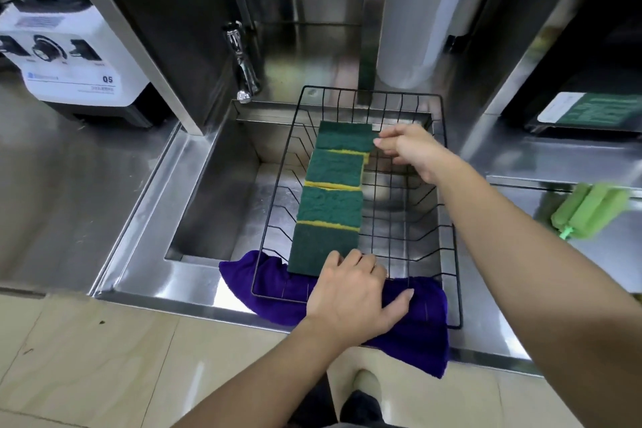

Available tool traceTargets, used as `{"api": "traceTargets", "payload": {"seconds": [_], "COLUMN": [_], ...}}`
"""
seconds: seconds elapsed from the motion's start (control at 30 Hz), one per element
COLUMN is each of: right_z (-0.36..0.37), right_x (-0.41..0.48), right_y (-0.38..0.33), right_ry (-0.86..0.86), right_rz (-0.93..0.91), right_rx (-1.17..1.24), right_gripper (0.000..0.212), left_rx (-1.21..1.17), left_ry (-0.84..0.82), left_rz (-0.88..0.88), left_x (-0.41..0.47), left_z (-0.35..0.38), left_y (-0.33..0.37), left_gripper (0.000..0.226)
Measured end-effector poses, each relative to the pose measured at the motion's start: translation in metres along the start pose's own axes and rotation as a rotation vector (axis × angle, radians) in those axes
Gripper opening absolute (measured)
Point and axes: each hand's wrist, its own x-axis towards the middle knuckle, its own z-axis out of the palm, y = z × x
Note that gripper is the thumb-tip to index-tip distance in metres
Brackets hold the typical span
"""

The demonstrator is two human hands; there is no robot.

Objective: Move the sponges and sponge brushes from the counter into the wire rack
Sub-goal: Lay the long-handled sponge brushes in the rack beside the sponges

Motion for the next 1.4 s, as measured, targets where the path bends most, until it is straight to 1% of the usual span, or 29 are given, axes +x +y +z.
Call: {"api": "traceTargets", "payload": {"seconds": [0.1,0.2,0.27,0.33,0.47,0.53,0.6,0.67,0.73,0.77,0.8,0.87,0.9,0.97,1.07,1.1,1.13,1.2,1.3,1.4], "right_z": [-0.025,-0.05,-0.068,-0.088,-0.12,-0.128,-0.133,-0.136,-0.134,-0.131,-0.127,-0.12,-0.117,-0.115,-0.112,-0.113,-0.115,-0.12,-0.127,-0.122], "right_x": [-0.019,-0.041,-0.056,-0.069,-0.101,-0.116,-0.128,-0.136,-0.143,-0.145,-0.146,-0.147,-0.147,-0.143,-0.141,-0.14,-0.14,-0.139,-0.136,-0.135], "right_y": [-0.007,-0.006,0.004,0.02,0.061,0.083,0.103,0.122,0.139,0.147,0.154,0.162,0.164,0.165,0.159,0.157,0.154,0.144,0.112,0.071], "right_ry": [0.07,0.173,0.273,0.425,0.846,0.961,0.971,0.916,0.842,0.795,0.736,0.622,0.592,0.575,0.576,0.593,0.62,0.702,0.872,0.927], "right_rz": [-0.108,-0.143,-0.142,-0.139,-0.028,0.033,0.148,0.284,0.384,0.408,0.412,0.403,0.406,0.414,0.367,0.349,0.333,0.277,0.116,-0.083], "right_rx": [0.007,0.061,0.085,0.031,-0.244,-0.284,-0.235,-0.202,-0.223,-0.234,-0.238,-0.228,-0.213,-0.199,-0.14,-0.098,-0.062,0.004,0.07,0.165], "right_gripper": [0.005,0.009,0.006,0.004,0.025,0.031,0.04,0.049,0.056,0.055,0.05,0.035,0.031,0.028,0.02,0.021,0.026,0.03,0.023,0.025], "left_rx": [0.005,0.009,0.019,0.022,-0.016,-0.039,-0.043,-0.033,-0.033,-0.032,-0.029,-0.026,-0.027,-0.029,-0.03,-0.032,-0.037,-0.05,-0.071,-0.104], "left_ry": [-0.01,-0.026,-0.03,-0.006,0.002,-0.01,-0.026,-0.031,-0.022,-0.02,-0.022,-0.024,-0.023,-0.019,-0.015,-0.014,-0.012,-0.005,0.015,0.042], "left_rz": [0.004,-0.007,-0.016,-0.036,-0.035,-0.006,0.033,0.066,0.074,0.077,0.08,0.084,0.084,0.079,0.067,0.065,0.065,0.067,0.082,0.091], "left_x": [0.0,-0.001,-0.001,0.001,0.017,0.022,0.021,0.018,0.017,0.017,0.017,0.017,0.017,0.016,0.016,0.016,0.016,0.016,0.014,0.011], "left_z": [-0.001,-0.001,-0.001,-0.002,-0.005,-0.003,0.001,0.005,0.006,0.006,0.006,0.005,0.005,0.005,0.007,0.007,0.008,0.009,0.01,0.009], "left_y": [0.0,-0.003,-0.003,0.001,0.027,0.042,0.052,0.055,0.055,0.055,0.055,0.056,0.056,0.056,0.055,0.055,0.055,0.055,0.053,0.047], "left_gripper": [0.056,0.06,0.062,0.061,0.061,0.059,0.056,0.056,0.056,0.056,0.055,0.056,0.056,0.057,0.06,0.061,0.061,0.062,0.064,0.061]}}
